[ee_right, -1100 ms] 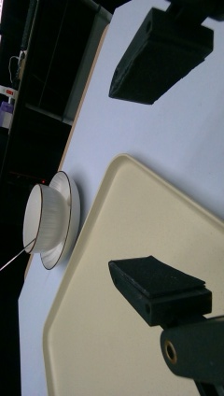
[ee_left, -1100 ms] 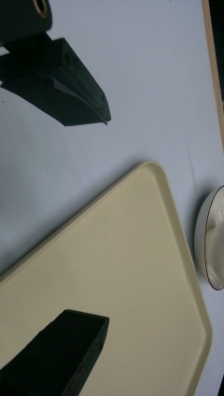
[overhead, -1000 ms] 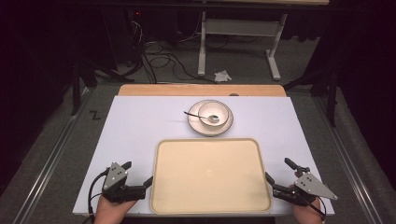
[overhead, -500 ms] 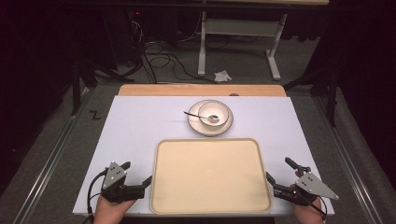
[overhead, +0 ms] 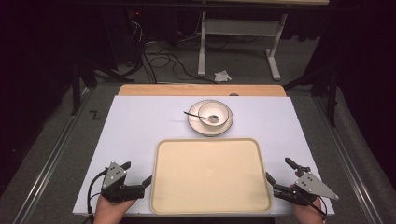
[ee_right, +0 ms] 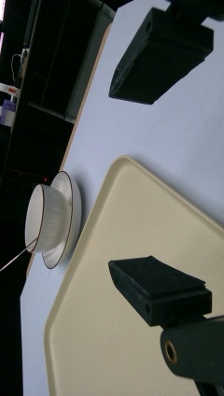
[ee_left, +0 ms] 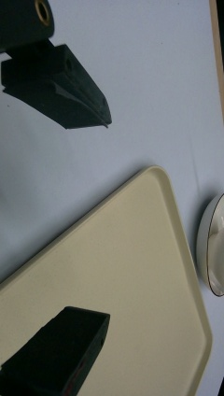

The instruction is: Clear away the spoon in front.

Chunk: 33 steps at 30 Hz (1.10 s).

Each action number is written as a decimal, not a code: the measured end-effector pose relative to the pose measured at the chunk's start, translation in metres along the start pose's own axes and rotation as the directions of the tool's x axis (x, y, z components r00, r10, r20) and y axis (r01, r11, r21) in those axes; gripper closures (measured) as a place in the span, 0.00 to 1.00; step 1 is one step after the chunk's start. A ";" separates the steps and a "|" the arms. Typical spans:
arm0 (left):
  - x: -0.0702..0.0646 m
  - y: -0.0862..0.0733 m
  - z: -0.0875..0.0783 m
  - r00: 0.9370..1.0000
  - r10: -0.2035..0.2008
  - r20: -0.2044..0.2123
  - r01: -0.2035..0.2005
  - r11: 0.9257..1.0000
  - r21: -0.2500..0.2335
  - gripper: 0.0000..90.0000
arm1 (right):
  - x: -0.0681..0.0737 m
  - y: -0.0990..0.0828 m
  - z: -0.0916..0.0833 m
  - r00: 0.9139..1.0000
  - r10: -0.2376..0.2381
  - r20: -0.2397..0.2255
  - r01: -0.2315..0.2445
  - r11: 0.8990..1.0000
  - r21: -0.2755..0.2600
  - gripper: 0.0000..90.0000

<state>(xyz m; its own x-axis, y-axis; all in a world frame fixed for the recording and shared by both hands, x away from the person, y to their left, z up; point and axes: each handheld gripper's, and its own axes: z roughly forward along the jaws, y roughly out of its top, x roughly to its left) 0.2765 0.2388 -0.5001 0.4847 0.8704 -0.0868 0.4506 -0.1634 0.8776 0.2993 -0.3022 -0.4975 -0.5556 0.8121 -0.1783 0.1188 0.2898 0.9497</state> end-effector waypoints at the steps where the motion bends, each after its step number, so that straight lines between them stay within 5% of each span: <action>1: 0.000 0.000 0.000 1.000 0.000 -0.002 0.000 1.000 -0.002 0.07 | 0.000 0.000 0.000 1.000 0.002 0.002 -0.002 1.000 0.002 0.18; 13: -0.004 0.007 -0.002 1.000 -0.005 0.018 0.006 0.999 -0.045 0.08 | 0.000 -0.001 0.002 1.000 -0.003 -0.007 0.003 1.000 0.006 0.18; 33: 0.004 0.044 0.004 0.999 -0.025 0.022 0.026 0.996 -0.087 0.10 | -0.001 -0.001 0.000 1.000 -0.003 -0.004 0.003 1.000 0.004 0.18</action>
<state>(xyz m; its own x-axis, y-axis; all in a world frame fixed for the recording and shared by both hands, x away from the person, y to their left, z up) 0.3010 0.2335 -0.4640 0.4899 0.8637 -0.1188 0.3966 -0.0994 0.9126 0.3000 -0.3030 -0.4987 -0.5594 0.8091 -0.1800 0.1205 0.2943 0.9481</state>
